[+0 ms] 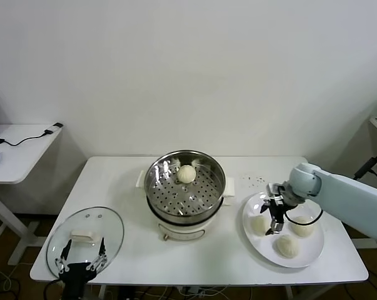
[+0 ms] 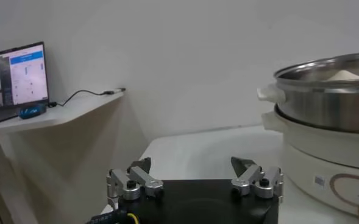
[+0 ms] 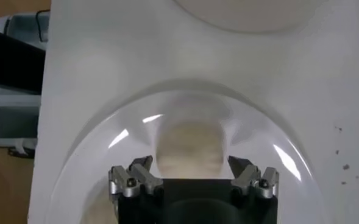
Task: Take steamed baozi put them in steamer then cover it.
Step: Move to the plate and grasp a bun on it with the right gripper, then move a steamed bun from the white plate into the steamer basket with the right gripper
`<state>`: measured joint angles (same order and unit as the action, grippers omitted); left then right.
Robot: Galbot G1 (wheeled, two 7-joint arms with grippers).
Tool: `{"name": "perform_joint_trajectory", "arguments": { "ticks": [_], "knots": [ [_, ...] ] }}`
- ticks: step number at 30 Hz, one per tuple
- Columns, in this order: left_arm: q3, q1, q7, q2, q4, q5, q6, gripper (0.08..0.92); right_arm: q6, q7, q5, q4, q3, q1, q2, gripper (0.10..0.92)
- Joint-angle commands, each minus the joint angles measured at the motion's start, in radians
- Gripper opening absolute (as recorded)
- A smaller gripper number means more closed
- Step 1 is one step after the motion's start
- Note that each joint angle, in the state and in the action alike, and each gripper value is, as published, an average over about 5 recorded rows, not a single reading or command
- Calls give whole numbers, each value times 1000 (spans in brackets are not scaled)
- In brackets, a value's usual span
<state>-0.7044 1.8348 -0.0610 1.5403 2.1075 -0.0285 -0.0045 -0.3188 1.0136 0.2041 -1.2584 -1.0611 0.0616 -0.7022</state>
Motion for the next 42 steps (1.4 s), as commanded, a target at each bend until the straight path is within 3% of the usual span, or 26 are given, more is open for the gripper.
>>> {"name": "perform_joint_trajectory", "arguments": {
  "ticks": [1,14,23,32,42],
  "knots": [
    [-1,-1,-1,-1,-2,-1,1,823,-4,0,-19,36,22,-41,-32,813],
    [-4,-1,-2,-1,0,-3,2,823,7,0,34,28,-3,20,-8,690],
    [7,0,1,0,17,-13,8,823,29,3,296,8,-314,498,12,695],
    [38,2,0,5,37,-16,10,823,2,1,692,15,-630,921,-176,696],
    [63,6,8,-5,60,-17,8,823,-44,-54,809,73,-599,883,-486,699]
  ]
}}
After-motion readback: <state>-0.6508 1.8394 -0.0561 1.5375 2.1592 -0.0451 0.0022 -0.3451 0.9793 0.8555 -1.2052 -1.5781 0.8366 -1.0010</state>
